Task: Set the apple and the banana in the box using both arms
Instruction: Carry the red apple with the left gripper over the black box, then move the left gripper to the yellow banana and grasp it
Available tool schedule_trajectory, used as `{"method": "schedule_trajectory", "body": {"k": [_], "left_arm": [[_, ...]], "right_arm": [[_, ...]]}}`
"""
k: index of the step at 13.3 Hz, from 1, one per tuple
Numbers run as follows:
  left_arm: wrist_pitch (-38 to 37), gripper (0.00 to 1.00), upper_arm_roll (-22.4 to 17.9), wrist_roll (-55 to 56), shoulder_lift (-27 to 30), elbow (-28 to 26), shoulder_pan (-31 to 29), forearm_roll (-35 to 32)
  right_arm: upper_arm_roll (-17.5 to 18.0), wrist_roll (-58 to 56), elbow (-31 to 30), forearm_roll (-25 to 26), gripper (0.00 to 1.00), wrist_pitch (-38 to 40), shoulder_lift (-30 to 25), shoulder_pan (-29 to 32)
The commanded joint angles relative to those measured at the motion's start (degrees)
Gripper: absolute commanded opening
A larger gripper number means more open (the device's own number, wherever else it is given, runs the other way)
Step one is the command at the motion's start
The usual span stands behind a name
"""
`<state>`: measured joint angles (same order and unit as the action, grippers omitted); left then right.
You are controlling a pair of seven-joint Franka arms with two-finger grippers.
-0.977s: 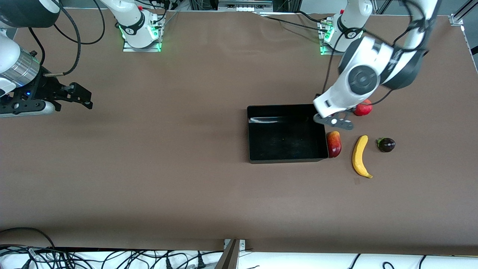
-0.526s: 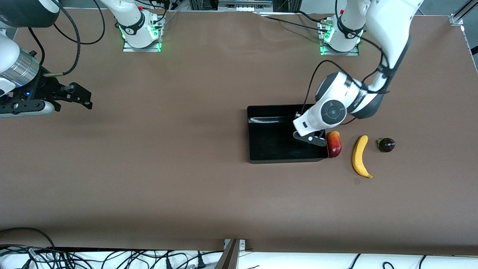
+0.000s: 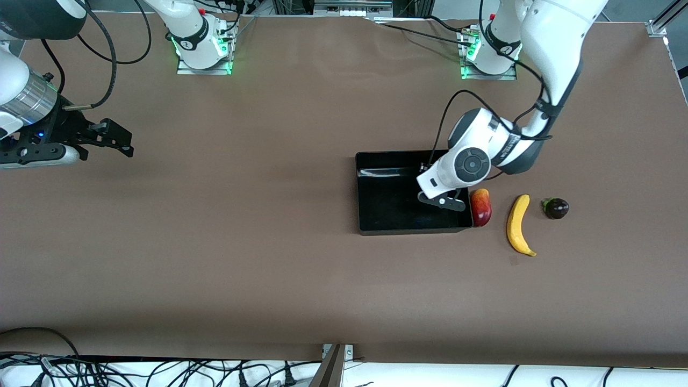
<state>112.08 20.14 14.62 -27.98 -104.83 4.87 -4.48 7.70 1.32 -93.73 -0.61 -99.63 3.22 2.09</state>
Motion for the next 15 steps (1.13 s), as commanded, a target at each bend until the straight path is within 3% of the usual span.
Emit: {"method": "schedule_trajectory", "body": {"k": [1, 5, 10, 13, 15], "left_arm": [[-13.3, 1.0, -2.0, -0.2, 1.4, 10.8, -2.1, -0.4], [-11.7, 1.0, -2.9, -7.4, -2.1, 12.4, -8.2, -13.7], [5.1, 1.0, -2.9, -27.2, -9.4, 11.5, -17.7, -14.9], [8.3, 1.0, -2.9, -28.0, -12.0, 10.8, -18.3, -14.9], [11.5, 0.77, -2.9, -27.9, -13.3, 8.8, -19.5, -14.9]], "right_arm": [[0.1, 0.4, 0.9, 0.7, 1.0, 0.7, 0.2, -0.2], [0.1, 0.6, 0.9, 0.7, 1.0, 0.6, 0.2, -0.2], [0.1, 0.6, 0.9, 0.6, 1.0, 0.5, 0.2, -0.2], [0.2, 0.6, 0.9, 0.3, 1.0, 0.5, 0.1, -0.2], [0.2, 0.6, 0.9, 0.4, 1.0, 0.7, 0.1, -0.2]]}}
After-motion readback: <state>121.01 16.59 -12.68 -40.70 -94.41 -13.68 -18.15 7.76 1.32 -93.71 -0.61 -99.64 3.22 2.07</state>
